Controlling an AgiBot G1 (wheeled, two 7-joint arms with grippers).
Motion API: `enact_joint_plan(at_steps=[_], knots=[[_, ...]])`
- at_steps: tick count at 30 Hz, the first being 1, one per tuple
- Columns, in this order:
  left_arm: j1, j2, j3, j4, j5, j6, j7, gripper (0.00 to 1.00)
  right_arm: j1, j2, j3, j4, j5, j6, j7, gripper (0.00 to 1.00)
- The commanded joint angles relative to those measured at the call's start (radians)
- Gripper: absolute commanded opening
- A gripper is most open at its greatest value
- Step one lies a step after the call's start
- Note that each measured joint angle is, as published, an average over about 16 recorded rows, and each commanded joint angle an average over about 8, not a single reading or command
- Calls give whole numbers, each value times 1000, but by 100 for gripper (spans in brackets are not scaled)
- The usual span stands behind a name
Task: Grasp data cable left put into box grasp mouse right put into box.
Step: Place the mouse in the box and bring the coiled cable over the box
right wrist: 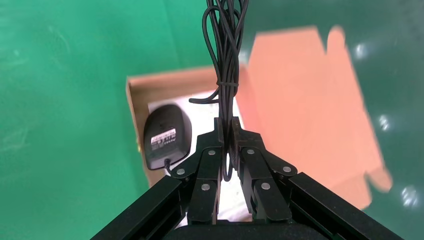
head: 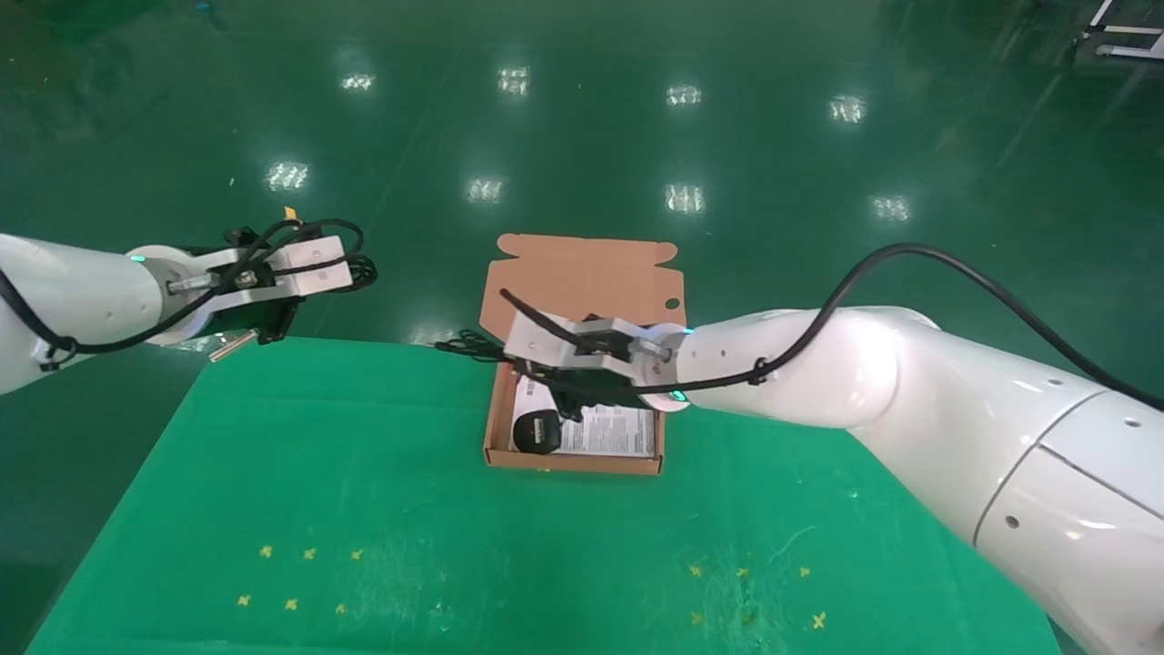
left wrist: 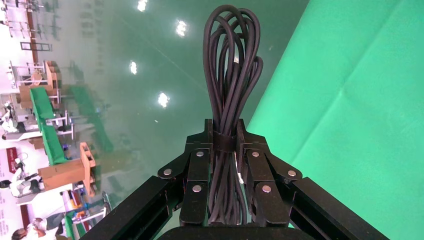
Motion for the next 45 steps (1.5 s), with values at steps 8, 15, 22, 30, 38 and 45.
enact_joint_plan(at_steps=[8,15,22,30,38,45], knots=[[0,0,0,0,0,0,0,0,-7,1,-28,-61,15,-6,66,35],[0,0,0,0,0,1,0,0,-9,2,-43,-71,16,-11,76,100],[8,8,5,2,-9,0,6,0,-10,25,-45,-41,15,-10,78,100],[39,56,19,40,-25,-44,18,0,-7,62,-56,-10,-2,-2,104,100],[98,135,39,107,-48,-196,67,0,28,164,-74,71,-45,8,152,100],[138,246,75,255,-83,-373,158,0,72,287,-105,200,-114,-1,246,100]])
